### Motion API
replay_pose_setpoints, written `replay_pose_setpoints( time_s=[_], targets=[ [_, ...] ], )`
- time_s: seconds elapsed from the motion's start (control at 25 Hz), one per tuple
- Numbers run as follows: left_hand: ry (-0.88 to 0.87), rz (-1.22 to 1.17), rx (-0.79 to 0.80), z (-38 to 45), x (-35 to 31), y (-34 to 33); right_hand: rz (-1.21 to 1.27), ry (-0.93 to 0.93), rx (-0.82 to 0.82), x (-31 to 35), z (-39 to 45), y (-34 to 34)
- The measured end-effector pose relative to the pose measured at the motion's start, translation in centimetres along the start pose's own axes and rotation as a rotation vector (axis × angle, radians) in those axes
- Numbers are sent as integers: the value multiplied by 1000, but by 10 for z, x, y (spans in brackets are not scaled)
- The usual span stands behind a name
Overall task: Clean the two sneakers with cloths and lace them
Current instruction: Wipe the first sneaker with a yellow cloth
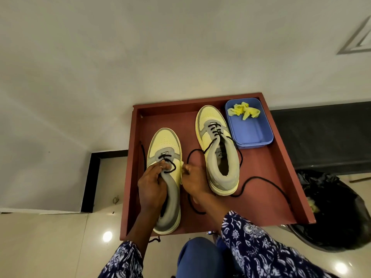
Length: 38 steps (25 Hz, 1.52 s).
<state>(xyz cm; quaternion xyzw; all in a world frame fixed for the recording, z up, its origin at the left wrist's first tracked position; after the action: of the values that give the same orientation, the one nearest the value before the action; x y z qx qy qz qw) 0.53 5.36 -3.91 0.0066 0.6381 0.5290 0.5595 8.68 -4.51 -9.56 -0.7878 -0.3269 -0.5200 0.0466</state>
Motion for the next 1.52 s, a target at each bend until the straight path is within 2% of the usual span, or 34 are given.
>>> replay_pose_setpoints(
  time_s=[0.16, 0.4, 0.52, 0.64, 0.84, 1.2, 1.52],
  targets=[
    [8, -3, 2, 0, 0, -1, -92, 24, 37, -13, -37, -2],
    [7, -27, 20, -1, -1, -2, -71, 24, -16, -37, -79, -18],
    [16, -31, 16, -2, -2, 0, -76, 29, 12, -38, -92, -17],
    [12, -43, 2, 0, -3, 0, -20, -38, 53, -37, -86, -14],
    [29, -38, -24, 13, -5, -6, 56, 23, -17, -19, -63, -3],
    [64, -37, -58, 29, -8, -15, 44, -18, 27, -23, -44, -1],
    [67, -37, -53, 28, -6, -15, -35, -33, -104, -42, -69, -18]
  ],
)
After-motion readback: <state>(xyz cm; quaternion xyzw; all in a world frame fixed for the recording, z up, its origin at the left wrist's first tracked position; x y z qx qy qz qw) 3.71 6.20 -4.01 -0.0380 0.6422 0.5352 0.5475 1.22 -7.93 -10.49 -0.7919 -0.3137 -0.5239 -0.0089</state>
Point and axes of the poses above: each hand's wrist, its own z-axis towards the middle knuckle, its own y-axis out of the back of the hand, x = y × z, the point moved 6 cm from there along z, towards the middle knuckle, and after that the axes turned 7 degrees about z, right-handed, at the moved point
